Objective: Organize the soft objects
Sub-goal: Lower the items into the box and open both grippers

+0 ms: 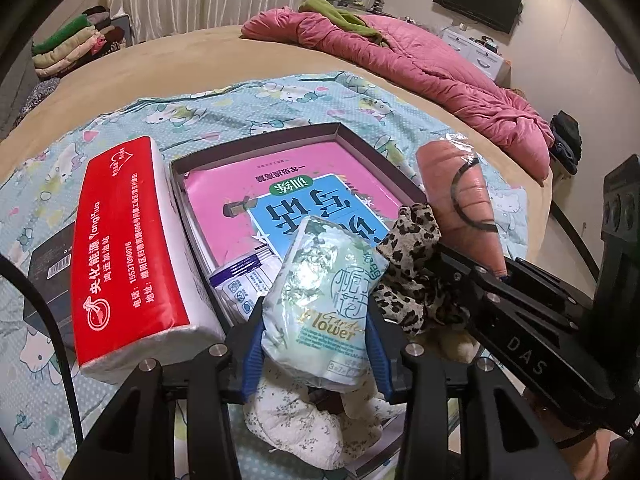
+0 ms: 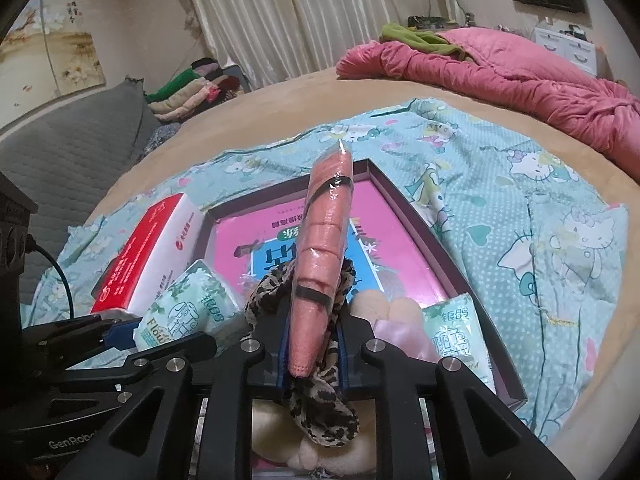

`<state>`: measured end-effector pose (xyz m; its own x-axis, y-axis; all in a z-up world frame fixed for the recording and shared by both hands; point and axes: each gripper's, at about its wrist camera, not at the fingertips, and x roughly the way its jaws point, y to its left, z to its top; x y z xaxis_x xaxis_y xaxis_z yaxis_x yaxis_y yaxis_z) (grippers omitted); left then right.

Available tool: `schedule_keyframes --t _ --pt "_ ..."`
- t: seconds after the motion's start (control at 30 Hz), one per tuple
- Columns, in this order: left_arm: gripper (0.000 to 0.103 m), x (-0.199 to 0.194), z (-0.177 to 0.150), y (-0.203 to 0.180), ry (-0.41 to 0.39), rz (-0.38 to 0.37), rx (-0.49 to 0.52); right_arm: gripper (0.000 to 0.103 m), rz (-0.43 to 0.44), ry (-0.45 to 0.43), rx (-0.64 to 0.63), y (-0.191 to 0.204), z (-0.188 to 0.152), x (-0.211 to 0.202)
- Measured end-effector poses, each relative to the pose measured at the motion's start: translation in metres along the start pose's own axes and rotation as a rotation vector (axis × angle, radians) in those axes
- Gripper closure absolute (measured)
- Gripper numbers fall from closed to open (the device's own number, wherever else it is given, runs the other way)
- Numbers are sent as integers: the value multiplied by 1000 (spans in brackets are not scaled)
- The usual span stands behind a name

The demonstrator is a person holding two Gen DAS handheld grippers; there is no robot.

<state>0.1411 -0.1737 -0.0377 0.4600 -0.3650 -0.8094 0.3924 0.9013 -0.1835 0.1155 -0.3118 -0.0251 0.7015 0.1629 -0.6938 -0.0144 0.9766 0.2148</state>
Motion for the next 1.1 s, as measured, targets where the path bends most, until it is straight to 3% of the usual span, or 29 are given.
schedule_keyframes --t 0.73,0.87,1.1 --pt "54 -1 2 -1 4 12 -1 69 -15 -5 6 -1 1 -16" --pt "53 -2 2 -1 4 13 -1 57 -39 -16 7 -3 3 -17" --pt "53 -2 2 -2 1 9 1 53 -49 -11 33 -10 5 -13"
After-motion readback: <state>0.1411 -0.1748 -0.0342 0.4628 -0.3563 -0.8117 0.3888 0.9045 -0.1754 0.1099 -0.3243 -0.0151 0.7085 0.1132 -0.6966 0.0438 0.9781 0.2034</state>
